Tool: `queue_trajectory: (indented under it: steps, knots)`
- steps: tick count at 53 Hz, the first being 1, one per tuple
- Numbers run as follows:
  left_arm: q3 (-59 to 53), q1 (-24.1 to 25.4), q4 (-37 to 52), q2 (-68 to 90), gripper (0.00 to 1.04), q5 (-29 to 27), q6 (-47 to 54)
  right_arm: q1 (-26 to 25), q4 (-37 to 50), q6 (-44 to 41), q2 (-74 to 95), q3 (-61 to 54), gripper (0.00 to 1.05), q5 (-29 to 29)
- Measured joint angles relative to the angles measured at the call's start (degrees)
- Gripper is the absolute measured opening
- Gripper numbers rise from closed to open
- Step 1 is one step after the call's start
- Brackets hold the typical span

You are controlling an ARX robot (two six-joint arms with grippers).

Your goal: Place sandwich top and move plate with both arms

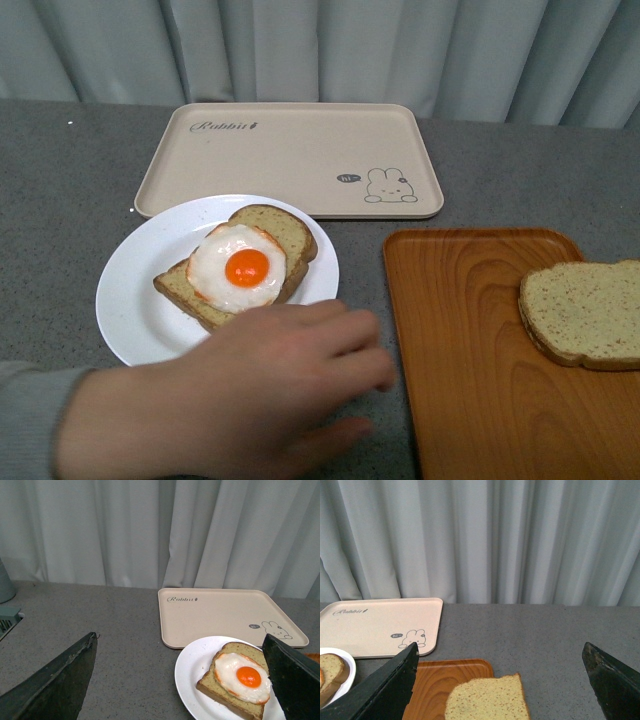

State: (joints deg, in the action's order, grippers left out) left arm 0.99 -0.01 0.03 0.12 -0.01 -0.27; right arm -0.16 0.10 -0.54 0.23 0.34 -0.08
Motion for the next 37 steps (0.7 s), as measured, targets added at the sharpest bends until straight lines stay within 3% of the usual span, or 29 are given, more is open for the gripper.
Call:
queue_trajectory:
  steps: [37]
  knots:
    - [0.0, 0.0, 0.0, 0.0, 0.98, 0.0, 0.0, 0.0, 0.0, 0.0, 0.0, 0.0, 0.96, 0.0]
